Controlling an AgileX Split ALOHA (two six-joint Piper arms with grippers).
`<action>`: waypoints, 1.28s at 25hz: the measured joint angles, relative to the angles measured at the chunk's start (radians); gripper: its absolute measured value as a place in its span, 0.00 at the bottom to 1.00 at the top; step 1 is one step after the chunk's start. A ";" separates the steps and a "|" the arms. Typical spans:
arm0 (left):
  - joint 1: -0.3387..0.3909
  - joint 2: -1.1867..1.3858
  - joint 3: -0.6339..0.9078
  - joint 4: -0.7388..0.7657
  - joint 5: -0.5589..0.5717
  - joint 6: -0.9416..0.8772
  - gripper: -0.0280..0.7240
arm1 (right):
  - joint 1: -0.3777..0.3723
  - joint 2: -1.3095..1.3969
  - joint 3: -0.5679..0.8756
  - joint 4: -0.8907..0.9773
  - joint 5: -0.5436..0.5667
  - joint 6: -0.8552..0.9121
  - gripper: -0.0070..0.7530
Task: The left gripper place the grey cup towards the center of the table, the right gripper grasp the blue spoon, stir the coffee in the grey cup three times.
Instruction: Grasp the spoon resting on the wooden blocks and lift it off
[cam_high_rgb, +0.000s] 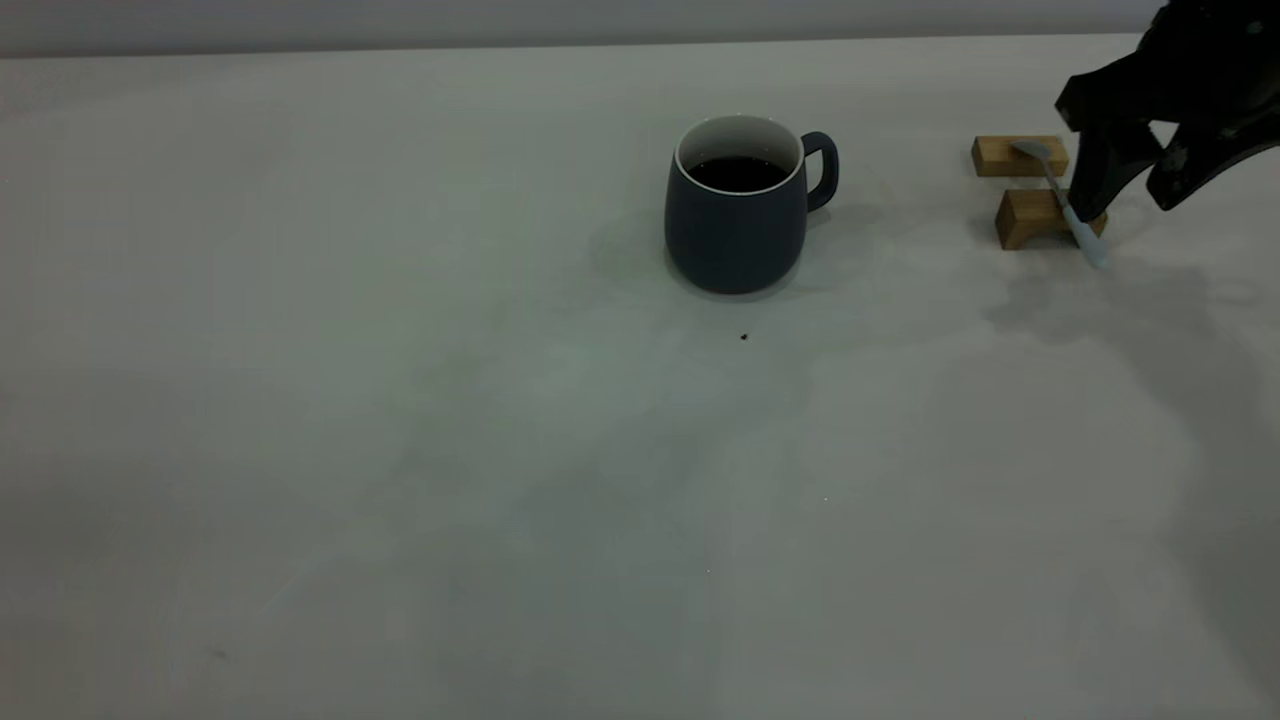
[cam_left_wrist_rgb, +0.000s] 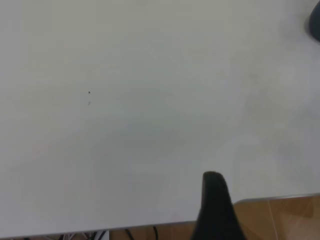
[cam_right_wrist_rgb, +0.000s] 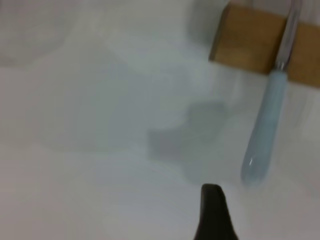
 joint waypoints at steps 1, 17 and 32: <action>0.000 0.000 0.000 0.000 0.000 0.000 0.82 | 0.000 0.014 -0.016 -0.011 0.001 0.003 0.76; 0.000 0.000 0.000 0.000 0.000 0.000 0.82 | 0.000 0.077 -0.075 -0.003 -0.036 0.010 0.76; 0.000 0.000 0.000 0.000 0.000 0.000 0.82 | 0.000 0.174 -0.113 -0.007 -0.069 -0.004 0.76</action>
